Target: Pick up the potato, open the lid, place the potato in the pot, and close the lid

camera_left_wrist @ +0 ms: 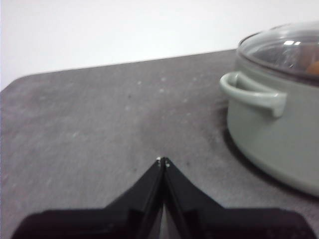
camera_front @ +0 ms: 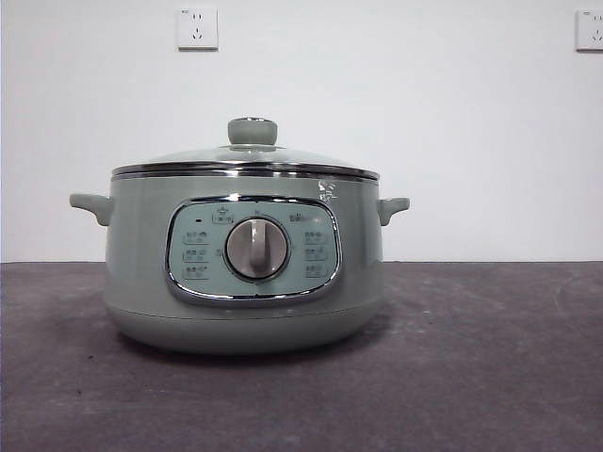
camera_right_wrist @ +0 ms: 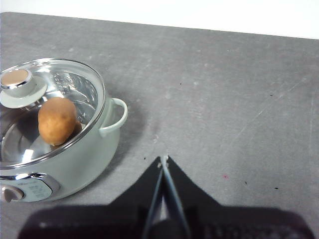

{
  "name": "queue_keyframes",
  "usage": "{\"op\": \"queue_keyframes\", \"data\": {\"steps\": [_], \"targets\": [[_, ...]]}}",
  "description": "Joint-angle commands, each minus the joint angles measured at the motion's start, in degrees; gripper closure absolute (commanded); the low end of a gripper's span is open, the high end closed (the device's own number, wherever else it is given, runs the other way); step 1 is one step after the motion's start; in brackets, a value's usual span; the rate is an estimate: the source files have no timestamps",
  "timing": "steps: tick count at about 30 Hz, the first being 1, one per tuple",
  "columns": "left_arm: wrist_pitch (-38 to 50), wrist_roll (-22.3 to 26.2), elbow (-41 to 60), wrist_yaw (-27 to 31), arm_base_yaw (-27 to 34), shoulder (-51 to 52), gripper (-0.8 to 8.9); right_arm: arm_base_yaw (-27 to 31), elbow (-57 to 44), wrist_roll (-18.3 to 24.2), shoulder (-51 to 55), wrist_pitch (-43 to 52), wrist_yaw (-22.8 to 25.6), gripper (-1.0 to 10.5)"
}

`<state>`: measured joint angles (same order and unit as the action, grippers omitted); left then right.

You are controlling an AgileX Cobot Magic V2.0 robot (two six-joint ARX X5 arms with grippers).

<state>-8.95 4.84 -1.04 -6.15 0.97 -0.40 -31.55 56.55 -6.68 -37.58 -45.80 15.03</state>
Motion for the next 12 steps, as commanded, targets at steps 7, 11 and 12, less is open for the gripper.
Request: {"op": "queue_keyframes", "data": {"steps": [7, 11, 12], "targets": [[-1.0, -1.9, 0.8, 0.1, 1.1, 0.2, 8.16, 0.0, -0.4, -0.5, 0.1, 0.3, 0.2, 9.6], [-1.0, -1.9, 0.8, 0.1, 1.1, 0.2, 8.16, 0.0, -0.4, -0.5, 0.1, 0.3, 0.2, 9.6], [-1.0, -1.9, 0.8, 0.1, 1.1, 0.2, 8.17, 0.0, -0.4, -0.5, 0.1, 0.3, 0.2, 9.6]]}}
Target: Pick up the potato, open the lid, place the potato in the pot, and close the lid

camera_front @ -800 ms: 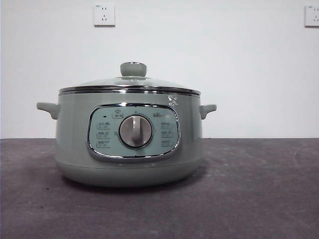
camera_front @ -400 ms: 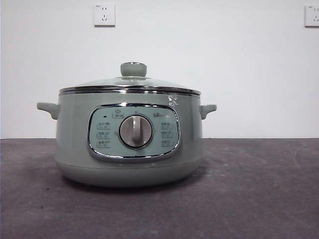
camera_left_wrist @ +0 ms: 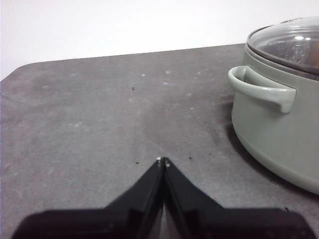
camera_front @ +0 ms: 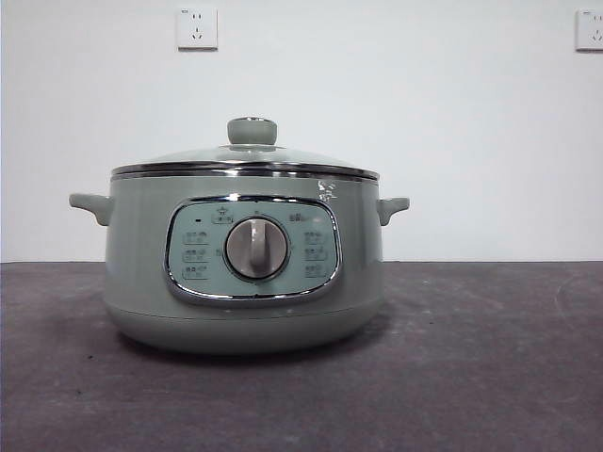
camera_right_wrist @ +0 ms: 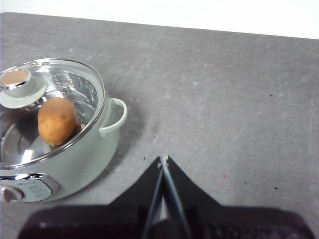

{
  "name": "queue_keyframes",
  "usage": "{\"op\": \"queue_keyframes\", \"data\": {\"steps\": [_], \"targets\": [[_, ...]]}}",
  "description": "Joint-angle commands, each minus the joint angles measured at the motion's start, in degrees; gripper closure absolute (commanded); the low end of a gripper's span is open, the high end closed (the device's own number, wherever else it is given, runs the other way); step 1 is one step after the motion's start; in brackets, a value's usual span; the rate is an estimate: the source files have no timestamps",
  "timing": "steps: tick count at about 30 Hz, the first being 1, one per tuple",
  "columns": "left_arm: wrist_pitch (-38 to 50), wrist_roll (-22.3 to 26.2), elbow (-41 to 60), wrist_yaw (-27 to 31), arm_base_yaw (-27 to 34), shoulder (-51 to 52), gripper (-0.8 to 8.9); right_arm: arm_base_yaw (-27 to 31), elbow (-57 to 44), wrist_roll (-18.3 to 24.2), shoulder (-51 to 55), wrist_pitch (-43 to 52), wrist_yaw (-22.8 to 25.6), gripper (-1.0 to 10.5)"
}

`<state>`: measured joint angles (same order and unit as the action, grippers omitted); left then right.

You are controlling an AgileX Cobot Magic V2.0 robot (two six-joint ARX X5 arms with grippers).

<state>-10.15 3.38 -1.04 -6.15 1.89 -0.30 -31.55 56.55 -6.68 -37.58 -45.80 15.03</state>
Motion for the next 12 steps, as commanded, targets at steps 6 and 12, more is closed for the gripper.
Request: {"op": "queue_keyframes", "data": {"steps": [6, 12], "targets": [[0.2, -0.5, 0.8, 0.1, 0.2, 0.1, 8.16, 0.0, -0.4, -0.5, 0.1, 0.3, 0.2, 9.6], [0.2, -0.5, 0.8, 0.1, 0.2, 0.1, 8.16, 0.0, -0.4, -0.2, 0.1, 0.2, 0.2, 9.6]]}}
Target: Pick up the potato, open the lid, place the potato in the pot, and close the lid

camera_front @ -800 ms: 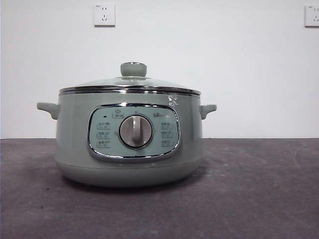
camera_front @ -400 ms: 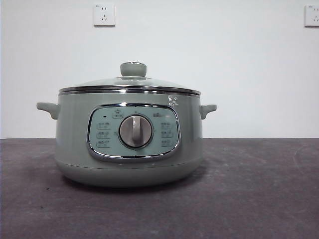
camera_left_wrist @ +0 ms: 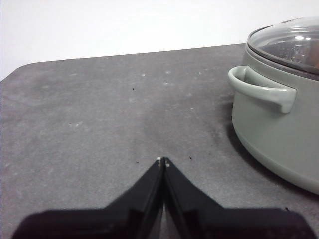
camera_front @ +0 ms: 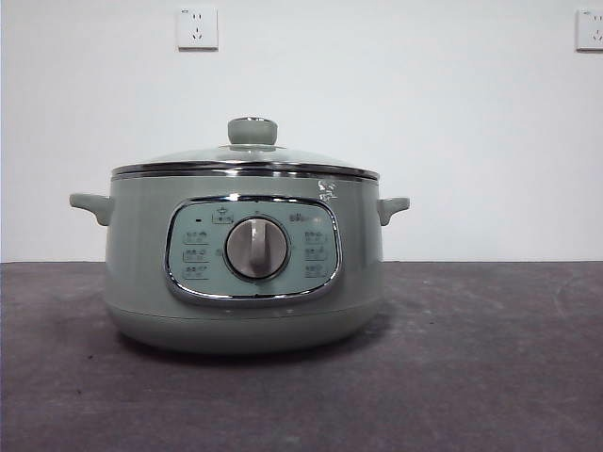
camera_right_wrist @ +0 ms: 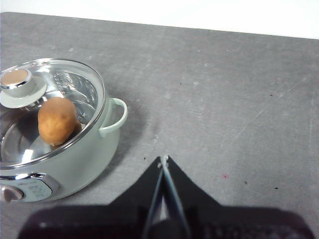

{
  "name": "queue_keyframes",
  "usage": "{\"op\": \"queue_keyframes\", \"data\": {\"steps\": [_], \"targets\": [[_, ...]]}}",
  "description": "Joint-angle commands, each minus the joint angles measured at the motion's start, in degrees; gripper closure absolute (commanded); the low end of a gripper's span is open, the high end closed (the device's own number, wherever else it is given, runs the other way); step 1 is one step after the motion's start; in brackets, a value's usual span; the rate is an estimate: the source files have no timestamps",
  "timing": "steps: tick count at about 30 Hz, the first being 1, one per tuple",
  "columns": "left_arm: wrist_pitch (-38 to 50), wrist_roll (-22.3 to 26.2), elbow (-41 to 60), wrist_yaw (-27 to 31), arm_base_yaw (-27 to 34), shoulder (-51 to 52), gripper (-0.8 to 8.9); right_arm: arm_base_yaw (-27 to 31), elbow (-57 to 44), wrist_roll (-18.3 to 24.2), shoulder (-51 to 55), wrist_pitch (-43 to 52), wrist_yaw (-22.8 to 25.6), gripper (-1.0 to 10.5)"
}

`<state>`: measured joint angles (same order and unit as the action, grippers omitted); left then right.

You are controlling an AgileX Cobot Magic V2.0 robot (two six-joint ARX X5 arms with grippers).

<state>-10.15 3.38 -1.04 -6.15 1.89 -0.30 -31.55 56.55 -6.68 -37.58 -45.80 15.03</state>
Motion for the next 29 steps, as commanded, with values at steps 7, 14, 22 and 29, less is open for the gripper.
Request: {"op": "queue_keyframes", "data": {"steps": [7, 14, 22, 29], "targets": [[0.2, -0.5, 0.8, 0.1, 0.2, 0.1, 8.16, 0.0, -0.4, 2.6, 0.6, -0.9, 0.3, 9.6], [0.2, -0.5, 0.8, 0.1, 0.2, 0.1, 8.17, 6.3, -3.9, 8.3, 5.4, 7.5, -0.5, 9.6], [0.2, -0.5, 0.8, 0.1, 0.2, 0.1, 8.16, 21.9, -23.1, 10.1, 20.4, 31.7, -14.4, 9.6], [0.2, -0.5, 0.8, 0.1, 0.2, 0.1, 8.16, 28.2, -41.6, 8.8, 29.5, 44.1, -21.1, 9.6]]}}
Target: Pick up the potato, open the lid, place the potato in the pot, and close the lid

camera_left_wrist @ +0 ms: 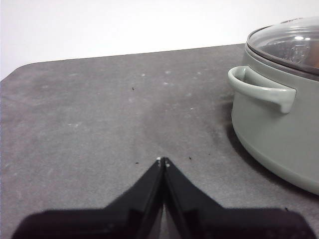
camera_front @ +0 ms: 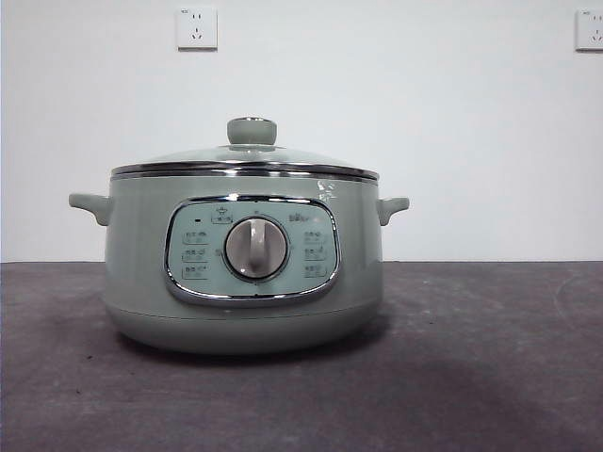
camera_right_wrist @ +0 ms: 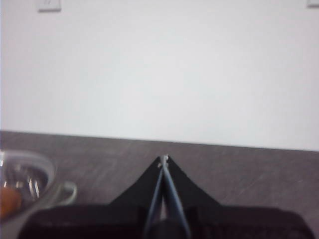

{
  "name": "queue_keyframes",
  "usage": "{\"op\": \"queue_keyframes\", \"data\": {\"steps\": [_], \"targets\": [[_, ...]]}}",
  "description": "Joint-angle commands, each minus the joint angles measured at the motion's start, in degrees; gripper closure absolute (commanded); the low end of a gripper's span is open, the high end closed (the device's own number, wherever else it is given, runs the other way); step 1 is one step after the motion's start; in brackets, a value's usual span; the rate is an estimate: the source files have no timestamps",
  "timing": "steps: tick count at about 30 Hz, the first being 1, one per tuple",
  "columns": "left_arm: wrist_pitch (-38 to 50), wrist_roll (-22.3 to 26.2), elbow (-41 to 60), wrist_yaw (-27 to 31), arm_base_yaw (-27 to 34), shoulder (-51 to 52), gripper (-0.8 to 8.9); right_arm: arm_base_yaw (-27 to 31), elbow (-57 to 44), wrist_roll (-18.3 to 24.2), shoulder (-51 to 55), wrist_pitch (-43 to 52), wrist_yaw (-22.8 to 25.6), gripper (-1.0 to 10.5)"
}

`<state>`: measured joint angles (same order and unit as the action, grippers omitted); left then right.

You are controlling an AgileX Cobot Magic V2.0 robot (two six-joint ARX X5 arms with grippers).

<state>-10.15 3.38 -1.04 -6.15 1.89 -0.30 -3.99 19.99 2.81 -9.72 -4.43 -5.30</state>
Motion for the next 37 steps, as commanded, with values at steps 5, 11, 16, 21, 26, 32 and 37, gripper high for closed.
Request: {"op": "queue_keyframes", "data": {"steps": [5, 11, 16, 21, 26, 32, 37], "targets": [[0.2, -0.5, 0.8, 0.1, 0.2, 0.1, 8.16, 1.0, -14.7, -3.7, 6.1, 5.5, -0.7, 9.6], [0.2, -0.5, 0.8, 0.1, 0.2, 0.1, 8.16, 1.0, -18.9, -5.6, 9.7, 5.3, -0.5, 9.6], [0.2, -0.5, 0.8, 0.1, 0.2, 0.1, 8.16, 1.0, -19.6, -7.3, 9.7, 1.0, -0.1, 9.6], [0.2, -0.5, 0.8, 0.1, 0.2, 0.1, 8.16, 0.9, -19.6, -8.4, 9.7, -5.0, 1.4, 9.6], [0.2, -0.5, 0.8, 0.1, 0.2, 0.1, 8.17, 0.9, -19.6, -8.5, 9.1, -6.0, 1.2, 9.6], [0.2, -0.5, 0.8, 0.1, 0.2, 0.1, 8.16, 0.9, -19.6, -8.5, 8.6, -5.9, 2.6, 9.6], [0.2, -0.5, 0.8, 0.1, 0.2, 0.1, 8.16, 0.9, -19.6, -8.5, 8.6, -5.9, 2.6, 9.6]]}}
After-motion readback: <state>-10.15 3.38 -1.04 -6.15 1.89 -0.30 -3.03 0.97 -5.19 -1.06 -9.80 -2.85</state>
